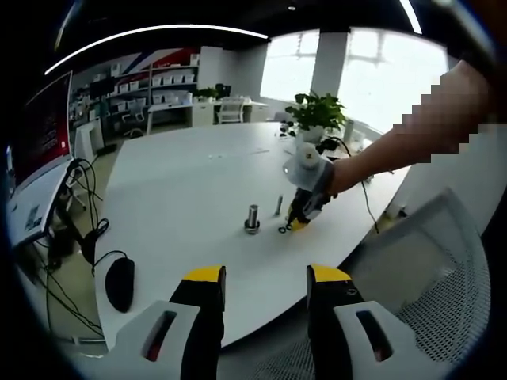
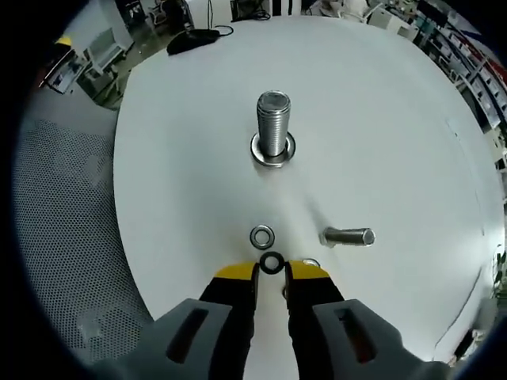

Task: Place the washer onto the threaded stud by aligning its center hole with the stud, sliding it down to the base, and recovering from edge contact or off-axis alignment until the washer reaches the visible bottom stop.

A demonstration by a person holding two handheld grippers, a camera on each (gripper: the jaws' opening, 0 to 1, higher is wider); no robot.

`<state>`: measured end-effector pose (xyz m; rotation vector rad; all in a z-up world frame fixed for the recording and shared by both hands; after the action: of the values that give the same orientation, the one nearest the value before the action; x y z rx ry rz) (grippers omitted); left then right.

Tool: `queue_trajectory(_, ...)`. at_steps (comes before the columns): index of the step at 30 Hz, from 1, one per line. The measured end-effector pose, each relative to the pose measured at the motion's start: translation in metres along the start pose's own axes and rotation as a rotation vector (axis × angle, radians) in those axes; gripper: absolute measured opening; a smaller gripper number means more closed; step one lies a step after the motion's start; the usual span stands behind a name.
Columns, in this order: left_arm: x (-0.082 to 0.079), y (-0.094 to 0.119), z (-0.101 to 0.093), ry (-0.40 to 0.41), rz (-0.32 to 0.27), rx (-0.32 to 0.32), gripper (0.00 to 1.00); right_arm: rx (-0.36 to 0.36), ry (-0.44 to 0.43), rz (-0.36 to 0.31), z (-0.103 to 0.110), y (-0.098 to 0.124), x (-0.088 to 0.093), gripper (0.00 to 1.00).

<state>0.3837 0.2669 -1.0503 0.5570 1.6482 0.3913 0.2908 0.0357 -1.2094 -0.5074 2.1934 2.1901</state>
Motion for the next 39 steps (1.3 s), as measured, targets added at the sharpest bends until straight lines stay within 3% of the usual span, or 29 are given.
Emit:
queue_trajectory(6, 0.000, 0.000, 0.000, 0.000, 0.000, 0.000, 0.39, 0.027, 0.076, 0.141, 0.002, -0.003, -0.004, 0.16)
queue_trajectory(8, 0.000, 0.000, 0.000, 0.000, -0.001, 0.000, 0.39, 0.037, 0.061, 0.182, 0.003, -0.005, -0.006, 0.16)
queue_trajectory(14, 0.000, 0.000, 0.001, 0.002, -0.002, -0.003, 0.39, 0.038, 0.053, 0.224, 0.001, -0.003, -0.006, 0.15)
queue_trajectory(17, 0.000, 0.001, 0.001, 0.002, -0.001, -0.004, 0.39, 0.032, 0.043, 0.214, -0.004, -0.007, -0.005, 0.15)
queue_trajectory(20, 0.000, 0.001, 0.002, 0.004, -0.002, -0.004, 0.39, 0.033, 0.024, 0.187, 0.006, 0.003, -0.003, 0.14)
queue_trajectory(23, 0.000, 0.001, 0.001, 0.005, -0.003, -0.001, 0.39, 0.035, -0.052, 0.127, 0.003, 0.002, -0.003, 0.14)
queue_trajectory(27, 0.000, 0.001, 0.001, 0.004, -0.001, 0.002, 0.39, 0.036, -0.063, 0.096, -0.003, -0.003, -0.001, 0.14)
queue_trajectory(32, 0.000, 0.001, 0.001, 0.006, -0.003, 0.001, 0.39, 0.041, -0.165, 0.038, 0.003, 0.003, 0.000, 0.14)
queue_trajectory(39, 0.000, 0.001, 0.002, 0.006, -0.004, 0.000, 0.39, 0.048, -0.183, 0.018, -0.008, 0.004, 0.006, 0.14)
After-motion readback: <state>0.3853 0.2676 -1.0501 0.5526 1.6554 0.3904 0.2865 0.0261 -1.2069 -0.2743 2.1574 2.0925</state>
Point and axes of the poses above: the point that each gripper's makers call its tool centre point, and the gripper's own axes: y roughly backward along the fingers, z roughly to its left, x roughly out of its underside, the point moved 3 cm from there along y, roughly backward along the fingers, and after that the axes turned 1 degree about x, right-handed, at the moved point
